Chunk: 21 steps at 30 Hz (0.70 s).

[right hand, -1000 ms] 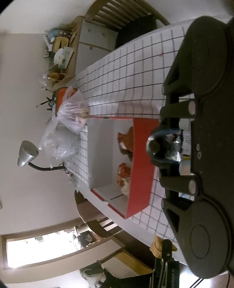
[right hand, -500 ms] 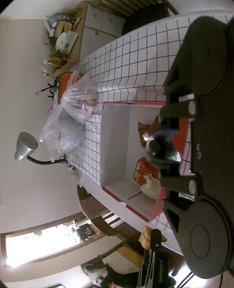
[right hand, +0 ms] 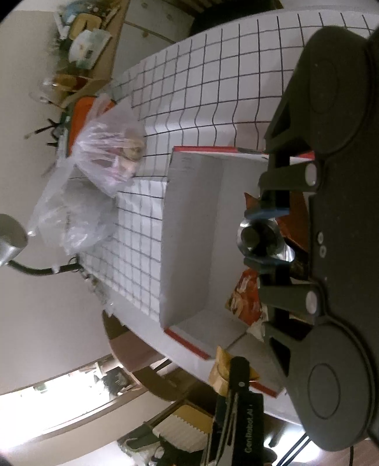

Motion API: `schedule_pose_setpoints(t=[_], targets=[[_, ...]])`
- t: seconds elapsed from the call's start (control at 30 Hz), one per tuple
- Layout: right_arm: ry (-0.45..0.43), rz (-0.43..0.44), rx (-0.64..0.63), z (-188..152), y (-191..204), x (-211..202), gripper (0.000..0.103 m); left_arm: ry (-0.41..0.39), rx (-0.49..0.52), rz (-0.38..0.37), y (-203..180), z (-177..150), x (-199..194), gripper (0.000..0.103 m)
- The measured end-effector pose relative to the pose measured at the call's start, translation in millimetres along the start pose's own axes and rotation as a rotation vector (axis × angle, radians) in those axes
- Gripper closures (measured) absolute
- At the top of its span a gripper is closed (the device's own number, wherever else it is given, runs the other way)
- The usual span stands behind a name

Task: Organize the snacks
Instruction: 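Carry the yellow packet and dark candy into the red box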

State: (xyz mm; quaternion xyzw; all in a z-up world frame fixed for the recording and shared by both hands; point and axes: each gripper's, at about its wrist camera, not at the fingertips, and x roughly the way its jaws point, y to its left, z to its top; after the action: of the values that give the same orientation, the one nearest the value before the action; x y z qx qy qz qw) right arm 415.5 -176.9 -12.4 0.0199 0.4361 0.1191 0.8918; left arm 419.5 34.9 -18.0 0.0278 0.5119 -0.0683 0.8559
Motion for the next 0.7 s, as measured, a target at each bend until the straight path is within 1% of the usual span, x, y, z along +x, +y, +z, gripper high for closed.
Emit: schedule_pose_setpoints(t=[0.07,0.2,0.4,0.6,0.7], targets=[[0.026,-0.003,0.012,5.2,-4.0,13.0,0.078,0.031,-0.001,-0.001,-0.6,7.9,12.2,0.063],[0.065,-0.013,0.005,9.5,-6.5,34.9,0.078,0.097,0.032,0.017,-6.4,14.9,36.1,0.063],[0.126,-0.026,-0.012,4.8,-5.9,60.0,0.078,0.175,0.037,0.039,-5.1,20.2,68.3,0.063],[0.156,-0.017,-0.014,-1.4,-4.4,66.6,0.077,0.228,0.043,0.038,-4.6,19.5,89.2,0.063],[0.160,-0.019,-0.011,-2.1,-3.9,68.7,0.076,0.223,0.050,0.042,-6.1,17.4,92.6,0.063]])
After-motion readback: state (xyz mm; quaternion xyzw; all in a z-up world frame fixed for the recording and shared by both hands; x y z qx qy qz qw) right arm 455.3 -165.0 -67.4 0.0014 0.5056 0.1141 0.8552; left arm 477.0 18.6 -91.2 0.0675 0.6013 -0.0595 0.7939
